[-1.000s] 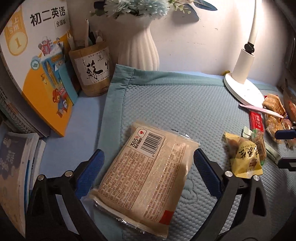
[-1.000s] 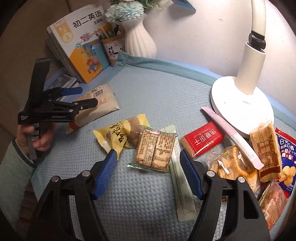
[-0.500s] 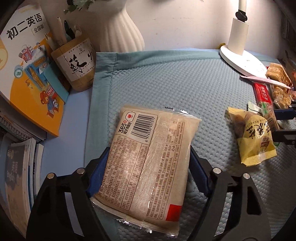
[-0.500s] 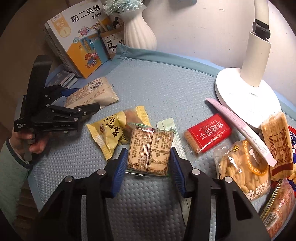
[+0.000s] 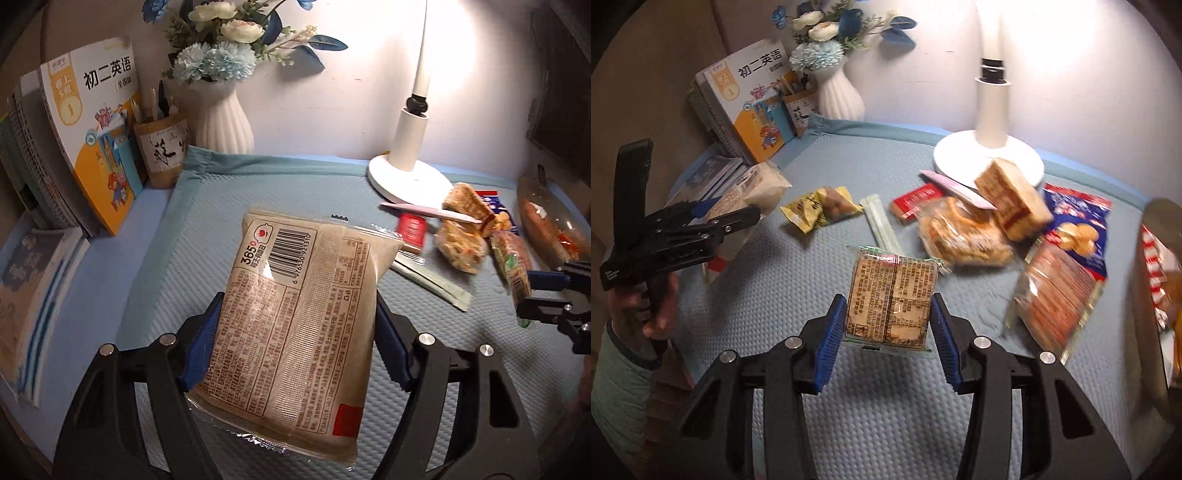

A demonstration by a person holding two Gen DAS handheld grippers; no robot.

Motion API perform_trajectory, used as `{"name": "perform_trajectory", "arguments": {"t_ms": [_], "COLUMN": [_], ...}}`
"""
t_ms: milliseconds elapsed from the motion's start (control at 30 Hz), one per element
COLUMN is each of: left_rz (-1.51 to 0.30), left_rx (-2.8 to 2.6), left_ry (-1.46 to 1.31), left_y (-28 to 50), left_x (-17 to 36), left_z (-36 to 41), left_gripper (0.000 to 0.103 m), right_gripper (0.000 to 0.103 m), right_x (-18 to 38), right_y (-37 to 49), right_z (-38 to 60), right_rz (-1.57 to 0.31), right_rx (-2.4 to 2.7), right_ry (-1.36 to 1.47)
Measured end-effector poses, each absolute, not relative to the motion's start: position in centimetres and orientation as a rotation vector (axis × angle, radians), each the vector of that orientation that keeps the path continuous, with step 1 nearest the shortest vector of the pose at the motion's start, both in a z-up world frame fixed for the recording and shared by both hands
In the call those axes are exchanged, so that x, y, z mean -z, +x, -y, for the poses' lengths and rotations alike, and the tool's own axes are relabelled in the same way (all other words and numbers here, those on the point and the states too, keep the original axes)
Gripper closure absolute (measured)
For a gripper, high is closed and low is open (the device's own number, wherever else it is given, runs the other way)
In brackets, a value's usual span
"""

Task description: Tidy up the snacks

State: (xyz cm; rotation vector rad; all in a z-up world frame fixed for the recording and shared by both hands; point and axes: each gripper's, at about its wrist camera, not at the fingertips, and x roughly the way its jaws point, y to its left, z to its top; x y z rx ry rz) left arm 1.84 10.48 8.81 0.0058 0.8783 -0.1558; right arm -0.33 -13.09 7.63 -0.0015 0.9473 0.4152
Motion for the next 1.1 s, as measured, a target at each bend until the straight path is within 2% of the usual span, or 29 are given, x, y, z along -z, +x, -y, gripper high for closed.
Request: {"name": "perform_trajectory", "arguments": {"t_ms": [167,267,533,567,733,800,900,967,1067,1100], "left_rz": [-0.879,-0.892,-0.93,-0.928,-0.934,-0.925,-0.934,-0.944,-0.952,-0.951], "left_rx": [0.248,0.288,0.246,0.248,0.222,0.204,0.199,0.189,0.182,0.178], "left_ry": [-0.138,-0.174,-0.039,-0.03,0.056,0.096,0.082,0.083,0.097,0.091], "left_y": [-2.7,-4.6,-6.3,-6.5,-6.9,-7.3,-7.6,-7.7,-7.9,-7.9], "left_x": [-7.7,-6.4,-4.6,-4.6,-4.2,-4.3,-4.2,-3.9,-3.5,-3.4], "left_z": [-5.1,-1.5,4.4,4.7,5.9,6.1,5.8,5.8,5.9,5.9], "left_gripper": [0.028,0.028,0.028,0.028,0.026,0.018,0.015,0.015,0.01,0.01], "right_gripper": [0.057,0.057,0.055,0.053,0.026,0.024,0.024,0.027,0.03,0.034], "right_x": [-6.3,-5.6,-3.7,-3.7,-3.9,-3.2,-1.9,-2.0,-2.1,-2.0], "right_y": [-4.3,-5.8,-6.8,-6.8,-7.2,-6.9,-6.5,-6.7,-6.8,-6.8], "right_z": [18.5,19.3,21.1,21.3,22.6,23.3,23.5,23.1,22.6,22.3], "right_rz": [-0.966,-0.926,-0.938,-0.938,-0.936,-0.965,-1.002,-0.973,-0.952,-0.951], "right_rx": [-0.298,-0.167,-0.178,-0.196,-0.18,-0.184,-0.193,-0.146,-0.102,-0.101], "right_ry": [0.056,-0.059,-0.043,-0.03,0.025,0.119,0.224,0.206,0.204,0.195]}}
